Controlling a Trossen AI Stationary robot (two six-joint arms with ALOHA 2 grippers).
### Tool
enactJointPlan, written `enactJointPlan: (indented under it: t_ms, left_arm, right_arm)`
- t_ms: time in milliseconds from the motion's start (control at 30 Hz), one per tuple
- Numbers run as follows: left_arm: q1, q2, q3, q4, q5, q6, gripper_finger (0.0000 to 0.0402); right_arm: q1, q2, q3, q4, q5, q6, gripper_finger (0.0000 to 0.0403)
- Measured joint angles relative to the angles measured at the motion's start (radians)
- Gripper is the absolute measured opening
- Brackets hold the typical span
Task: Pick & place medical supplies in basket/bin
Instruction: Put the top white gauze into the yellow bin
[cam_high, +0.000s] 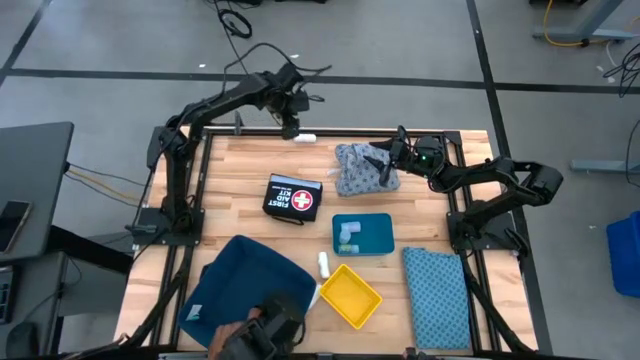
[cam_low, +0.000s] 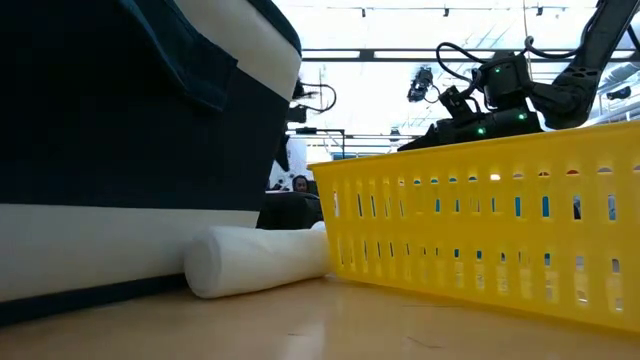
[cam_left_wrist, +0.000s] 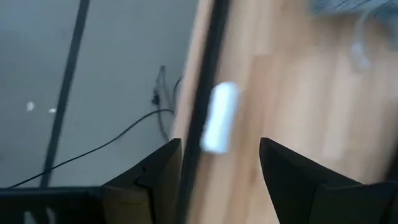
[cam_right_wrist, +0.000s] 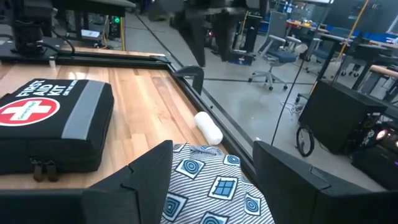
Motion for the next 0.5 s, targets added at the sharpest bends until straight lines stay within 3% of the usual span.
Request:
enactJointPlan:
  t_ms: [200, 367, 500]
  left_arm:
    - [0.045, 0.034, -0.003, -0.002, 0.005, 0.190, 0.0203]
    - [0.044, 0.067, -0.003, -0.004, 0.118, 0.439, 0.0203]
    - [0.041, 0.104, -0.003, 0.011, 0.150, 0.498, 0.0203]
  right_arm:
    - [0.000, 0.000, 0.000, 0.000, -0.004, 0.000, 0.0233]
    - [0.000, 0.000, 0.000, 0.000, -0.004, 0.000, 0.0233]
    - [0.000, 0.000, 0.000, 0.000, -0.004, 0.000, 0.0233]
